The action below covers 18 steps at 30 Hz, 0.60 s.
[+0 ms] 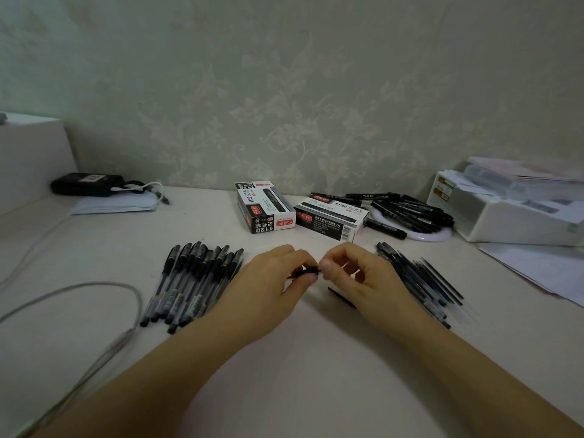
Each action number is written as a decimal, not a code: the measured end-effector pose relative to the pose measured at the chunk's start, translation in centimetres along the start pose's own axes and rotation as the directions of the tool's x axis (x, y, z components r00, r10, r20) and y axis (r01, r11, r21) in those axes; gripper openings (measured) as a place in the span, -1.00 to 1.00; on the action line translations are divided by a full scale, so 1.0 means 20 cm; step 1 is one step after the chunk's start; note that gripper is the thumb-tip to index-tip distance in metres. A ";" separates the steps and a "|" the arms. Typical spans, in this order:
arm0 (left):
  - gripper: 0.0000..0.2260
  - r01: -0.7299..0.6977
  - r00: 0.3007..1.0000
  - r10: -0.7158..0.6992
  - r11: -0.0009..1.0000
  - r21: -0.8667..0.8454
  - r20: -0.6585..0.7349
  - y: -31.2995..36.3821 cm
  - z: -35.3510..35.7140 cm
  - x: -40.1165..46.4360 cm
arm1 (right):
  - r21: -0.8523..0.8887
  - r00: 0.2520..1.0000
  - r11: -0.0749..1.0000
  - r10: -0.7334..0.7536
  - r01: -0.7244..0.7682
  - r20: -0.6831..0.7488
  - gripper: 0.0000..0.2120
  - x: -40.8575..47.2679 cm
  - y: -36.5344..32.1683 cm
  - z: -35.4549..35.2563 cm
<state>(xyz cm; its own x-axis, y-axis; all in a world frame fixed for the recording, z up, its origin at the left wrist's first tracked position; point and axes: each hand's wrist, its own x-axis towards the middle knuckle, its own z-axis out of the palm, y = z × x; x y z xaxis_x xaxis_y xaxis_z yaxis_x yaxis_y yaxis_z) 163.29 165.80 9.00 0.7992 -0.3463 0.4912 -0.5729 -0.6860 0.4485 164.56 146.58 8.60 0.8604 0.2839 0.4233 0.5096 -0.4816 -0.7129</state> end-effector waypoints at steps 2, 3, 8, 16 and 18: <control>-0.87 0.005 1.000 -0.005 1.000 -0.004 -0.008 0.00 0.00 0.00 | -0.021 1.000 1.000 0.003 -0.002 0.026 -0.87 0.00 0.01 -0.01; -0.86 0.002 1.000 -0.002 1.000 -0.005 -0.007 0.00 0.00 0.00 | -0.020 0.999 1.000 0.005 -0.004 0.042 -0.86 0.00 0.01 -0.01; -0.87 -0.033 0.999 0.033 0.999 0.005 0.003 0.01 0.00 0.00 | 0.028 0.999 1.000 0.002 -0.003 0.032 -0.65 -0.01 0.00 0.00; -0.86 -0.036 0.999 0.036 0.999 -0.018 -0.022 0.00 0.00 0.01 | 0.021 0.996 1.000 -0.015 0.013 0.084 -0.79 -0.01 -0.01 -0.01; -0.87 -0.055 0.997 0.054 0.998 -0.015 -0.048 0.00 -0.01 0.01 | 0.045 0.996 0.999 -0.019 0.015 0.085 -0.72 -0.01 0.00 -0.01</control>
<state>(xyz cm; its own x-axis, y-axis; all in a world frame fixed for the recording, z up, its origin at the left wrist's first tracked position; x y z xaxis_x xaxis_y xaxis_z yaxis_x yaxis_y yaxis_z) 163.39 165.80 9.22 0.7571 -0.3518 0.5505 -0.6188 -0.6562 0.4318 164.39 146.33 8.76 0.8476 0.3621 0.3880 0.5223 -0.4394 -0.7309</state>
